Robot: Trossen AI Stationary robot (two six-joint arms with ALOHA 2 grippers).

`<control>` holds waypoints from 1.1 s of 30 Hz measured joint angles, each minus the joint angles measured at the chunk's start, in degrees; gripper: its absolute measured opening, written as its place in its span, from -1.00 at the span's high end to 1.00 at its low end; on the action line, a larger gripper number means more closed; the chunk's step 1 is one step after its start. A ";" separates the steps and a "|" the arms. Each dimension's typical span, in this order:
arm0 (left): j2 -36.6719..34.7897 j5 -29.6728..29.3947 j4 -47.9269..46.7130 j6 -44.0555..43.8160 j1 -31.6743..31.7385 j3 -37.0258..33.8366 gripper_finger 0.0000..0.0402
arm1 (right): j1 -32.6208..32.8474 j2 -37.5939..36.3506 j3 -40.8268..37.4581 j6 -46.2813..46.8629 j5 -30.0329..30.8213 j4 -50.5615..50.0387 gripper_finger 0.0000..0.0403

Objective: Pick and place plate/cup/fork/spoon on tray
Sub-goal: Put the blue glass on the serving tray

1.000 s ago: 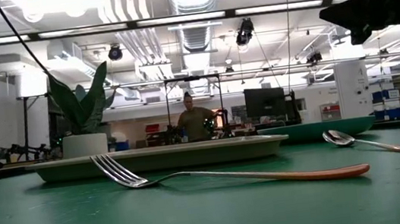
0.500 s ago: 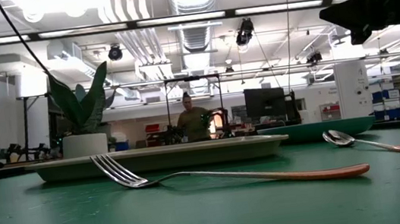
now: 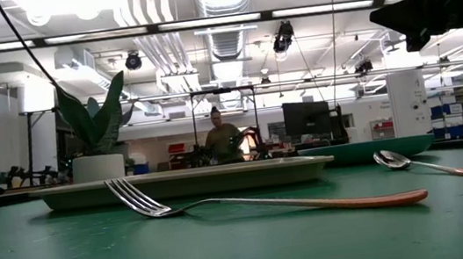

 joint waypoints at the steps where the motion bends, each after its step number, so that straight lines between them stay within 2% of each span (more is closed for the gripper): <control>1: 0.00 0.02 0.02 0.00 0.00 0.04 0.95 | 0.00 0.00 0.00 0.00 0.00 0.01 0.95; 8: 0.11 -0.58 0.79 0.12 0.29 3.15 0.96 | 0.00 0.00 0.00 0.00 0.00 -0.01 0.95; 13: 0.13 -4.78 0.54 1.70 1.60 7.95 0.96 | 0.00 0.00 0.00 0.00 0.02 -0.01 0.95; 16: 0.13 -11.90 1.42 5.01 2.43 11.86 0.97 | 0.00 -0.02 0.00 0.00 0.02 -0.01 0.95; 20: 0.13 -23.40 4.80 14.04 4.44 16.58 0.99 | 0.00 -0.02 0.00 -0.02 0.02 -0.01 0.95; 24: 0.13 -29.15 5.09 21.74 8.48 19.34 0.99 | 0.00 0.00 0.00 -0.09 0.04 -0.01 0.95; 28: 0.13 -28.27 4.80 28.28 14.90 19.97 0.99 | 0.00 0.00 0.00 -0.84 0.07 -0.01 0.95; 33: 1.19 -21.77 -0.14 35.30 24.16 19.91 0.99 | 0.00 0.00 0.00 -1.41 0.07 -0.04 0.95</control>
